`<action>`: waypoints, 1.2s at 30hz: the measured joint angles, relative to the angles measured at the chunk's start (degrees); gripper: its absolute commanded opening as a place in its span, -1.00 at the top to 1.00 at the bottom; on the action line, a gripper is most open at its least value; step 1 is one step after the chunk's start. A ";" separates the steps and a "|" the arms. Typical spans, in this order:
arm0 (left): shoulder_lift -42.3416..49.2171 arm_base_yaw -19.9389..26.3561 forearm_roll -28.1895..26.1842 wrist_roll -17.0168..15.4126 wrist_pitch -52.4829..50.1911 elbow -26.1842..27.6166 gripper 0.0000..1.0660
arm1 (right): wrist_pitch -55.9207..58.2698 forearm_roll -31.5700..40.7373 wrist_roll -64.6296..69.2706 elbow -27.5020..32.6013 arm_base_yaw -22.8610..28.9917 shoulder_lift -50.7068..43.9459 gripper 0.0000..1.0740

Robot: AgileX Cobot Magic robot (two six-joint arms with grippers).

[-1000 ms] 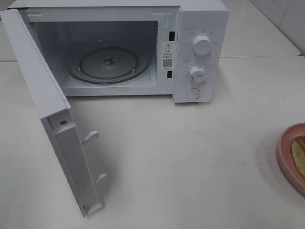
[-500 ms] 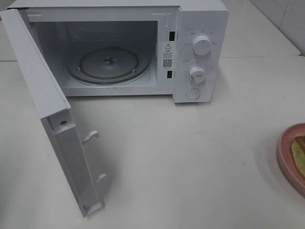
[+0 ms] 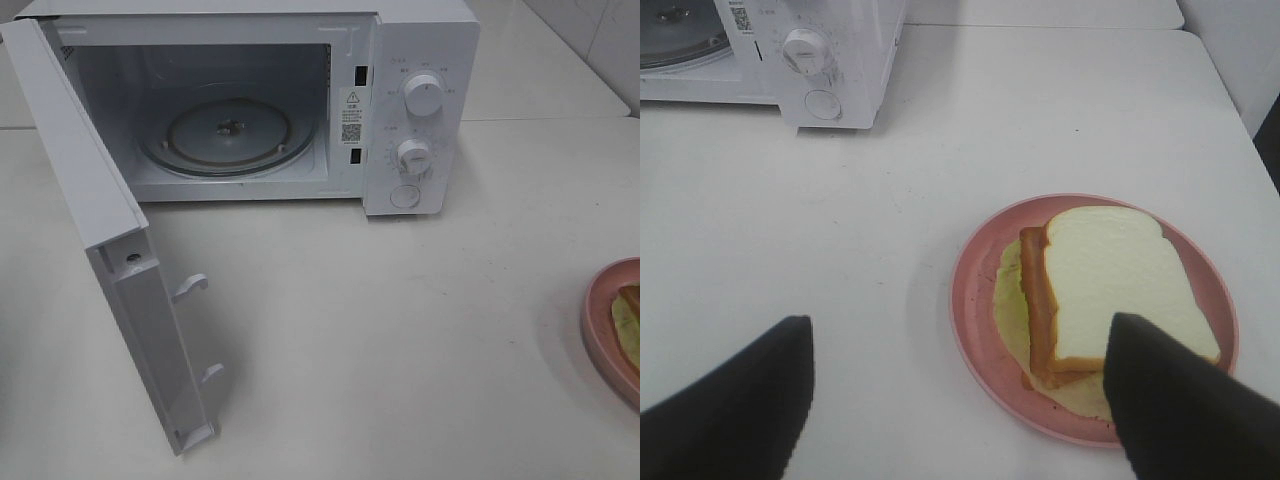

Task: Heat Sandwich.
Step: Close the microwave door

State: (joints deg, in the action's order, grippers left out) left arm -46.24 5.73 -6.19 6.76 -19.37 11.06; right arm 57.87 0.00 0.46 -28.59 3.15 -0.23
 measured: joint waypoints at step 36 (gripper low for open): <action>-40.28 -11.40 29.74 -13.12 -34.49 5.84 1.00 | 0.00 0.00 0.00 0.00 0.00 0.00 -0.42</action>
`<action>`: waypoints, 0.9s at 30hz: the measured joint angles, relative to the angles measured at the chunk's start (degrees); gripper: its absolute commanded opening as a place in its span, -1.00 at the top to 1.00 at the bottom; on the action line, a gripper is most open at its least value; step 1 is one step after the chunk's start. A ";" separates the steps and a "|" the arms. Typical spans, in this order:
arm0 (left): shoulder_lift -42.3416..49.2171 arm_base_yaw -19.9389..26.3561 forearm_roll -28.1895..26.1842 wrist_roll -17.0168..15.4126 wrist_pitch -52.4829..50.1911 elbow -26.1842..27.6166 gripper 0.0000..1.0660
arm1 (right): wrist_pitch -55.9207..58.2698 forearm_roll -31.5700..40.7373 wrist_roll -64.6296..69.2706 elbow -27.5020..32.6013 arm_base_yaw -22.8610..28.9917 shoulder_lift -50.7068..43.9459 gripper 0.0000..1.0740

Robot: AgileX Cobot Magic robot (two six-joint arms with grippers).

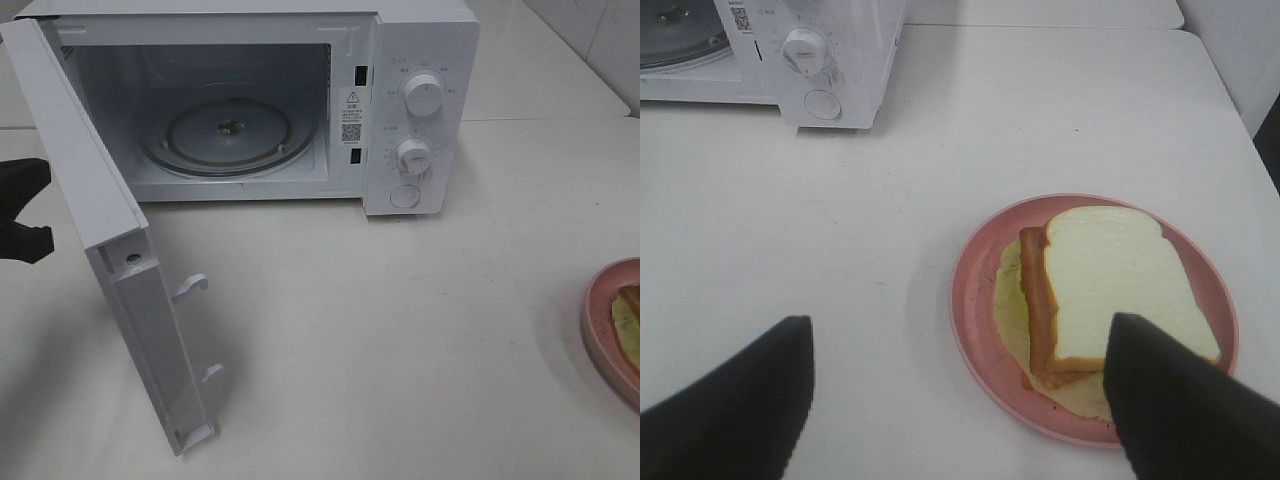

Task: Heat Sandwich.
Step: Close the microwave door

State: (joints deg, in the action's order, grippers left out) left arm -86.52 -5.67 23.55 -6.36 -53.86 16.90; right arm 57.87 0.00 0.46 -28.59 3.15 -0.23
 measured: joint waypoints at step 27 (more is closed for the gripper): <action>-8.42 -24.87 -29.62 9.40 0.46 5.79 1.00 | 0.00 0.00 0.00 0.00 0.00 0.00 -0.42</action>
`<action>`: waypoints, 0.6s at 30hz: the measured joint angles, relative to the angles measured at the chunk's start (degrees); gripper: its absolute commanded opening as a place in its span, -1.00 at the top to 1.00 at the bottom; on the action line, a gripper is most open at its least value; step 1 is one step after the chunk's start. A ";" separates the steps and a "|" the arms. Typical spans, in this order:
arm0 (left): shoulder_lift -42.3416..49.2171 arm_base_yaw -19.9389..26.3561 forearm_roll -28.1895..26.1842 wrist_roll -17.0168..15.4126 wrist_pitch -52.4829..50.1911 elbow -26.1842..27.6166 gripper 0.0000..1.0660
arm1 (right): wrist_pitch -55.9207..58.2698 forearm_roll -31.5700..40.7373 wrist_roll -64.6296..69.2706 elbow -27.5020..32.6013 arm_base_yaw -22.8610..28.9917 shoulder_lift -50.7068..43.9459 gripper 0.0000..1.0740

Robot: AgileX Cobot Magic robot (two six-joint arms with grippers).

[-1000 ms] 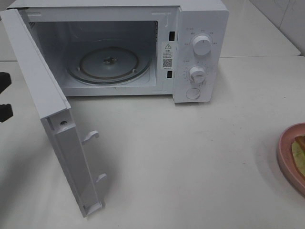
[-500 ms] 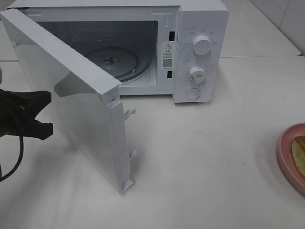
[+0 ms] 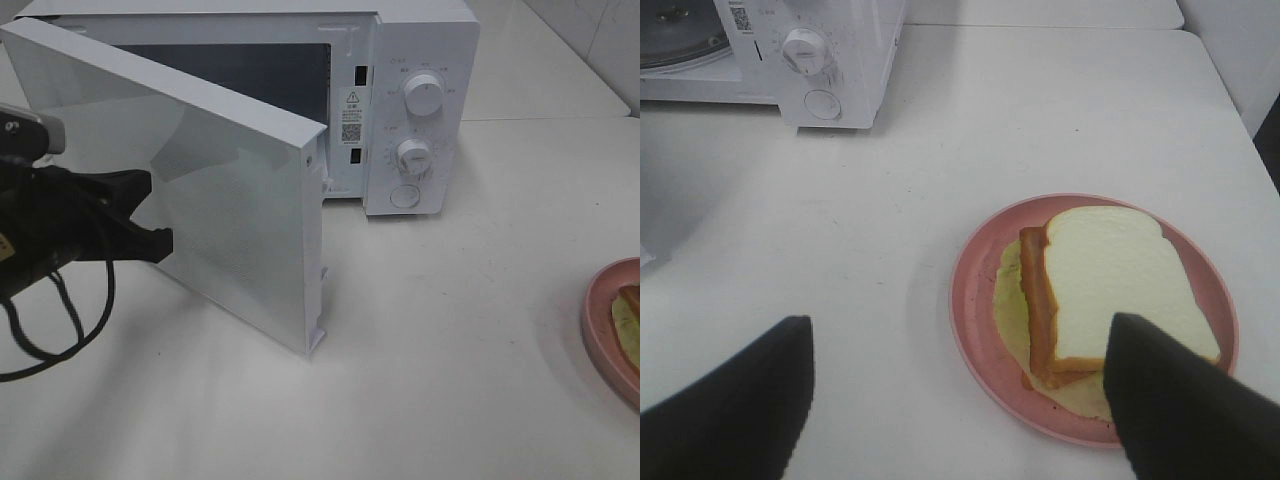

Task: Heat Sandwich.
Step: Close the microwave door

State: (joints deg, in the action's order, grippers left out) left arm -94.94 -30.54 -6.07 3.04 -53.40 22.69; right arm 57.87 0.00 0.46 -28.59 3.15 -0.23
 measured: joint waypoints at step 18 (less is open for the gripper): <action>-9.22 -9.34 -14.27 10.49 11.00 21.77 1.00 | 0.00 0.00 0.00 0.00 0.00 0.00 -0.42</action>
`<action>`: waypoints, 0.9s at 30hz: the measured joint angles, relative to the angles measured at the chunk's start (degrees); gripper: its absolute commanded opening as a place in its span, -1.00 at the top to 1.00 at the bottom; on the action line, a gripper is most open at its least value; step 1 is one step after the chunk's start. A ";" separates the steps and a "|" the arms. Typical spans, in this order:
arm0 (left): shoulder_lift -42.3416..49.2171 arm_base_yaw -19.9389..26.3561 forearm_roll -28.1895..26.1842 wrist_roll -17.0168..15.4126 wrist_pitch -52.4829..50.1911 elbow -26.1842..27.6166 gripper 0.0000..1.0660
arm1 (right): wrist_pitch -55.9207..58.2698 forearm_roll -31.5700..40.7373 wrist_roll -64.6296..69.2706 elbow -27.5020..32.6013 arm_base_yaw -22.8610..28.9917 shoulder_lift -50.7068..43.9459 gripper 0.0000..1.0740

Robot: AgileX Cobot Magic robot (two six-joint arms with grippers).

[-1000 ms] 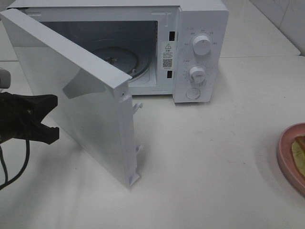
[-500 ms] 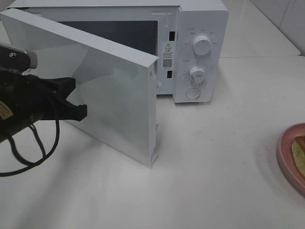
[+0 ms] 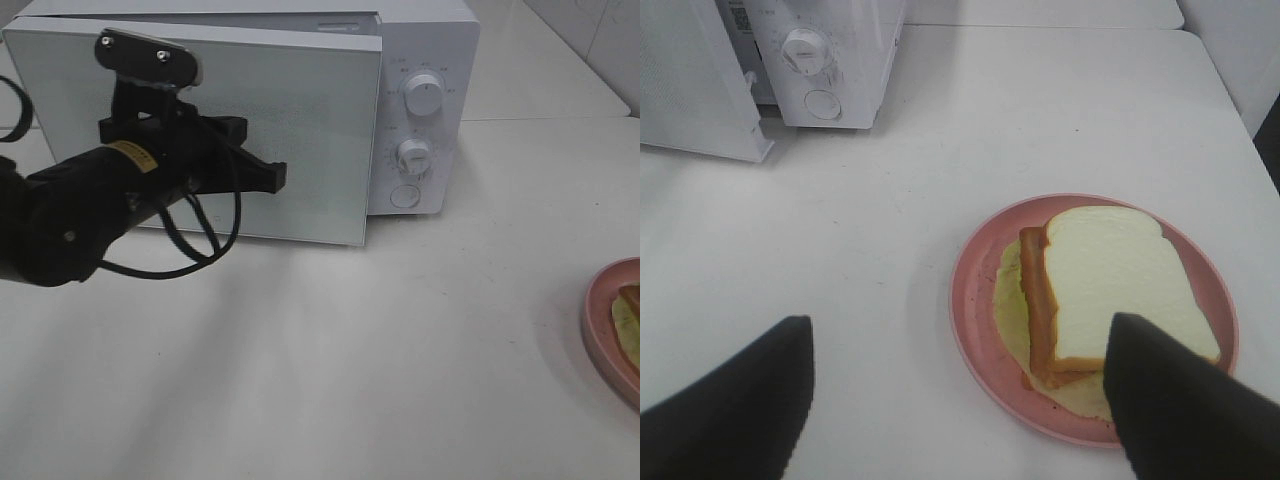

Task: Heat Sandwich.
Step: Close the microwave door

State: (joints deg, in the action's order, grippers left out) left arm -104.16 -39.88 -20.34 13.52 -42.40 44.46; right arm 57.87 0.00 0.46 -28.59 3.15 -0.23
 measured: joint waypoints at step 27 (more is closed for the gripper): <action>-14.04 -7.10 -20.97 19.37 9.57 24.06 1.00 | 0.00 0.00 0.00 0.00 0.00 0.00 -0.42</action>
State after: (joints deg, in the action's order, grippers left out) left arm -118.20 -46.98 -41.31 32.89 -32.83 68.53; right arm 57.87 0.00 0.46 -28.59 3.15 -0.23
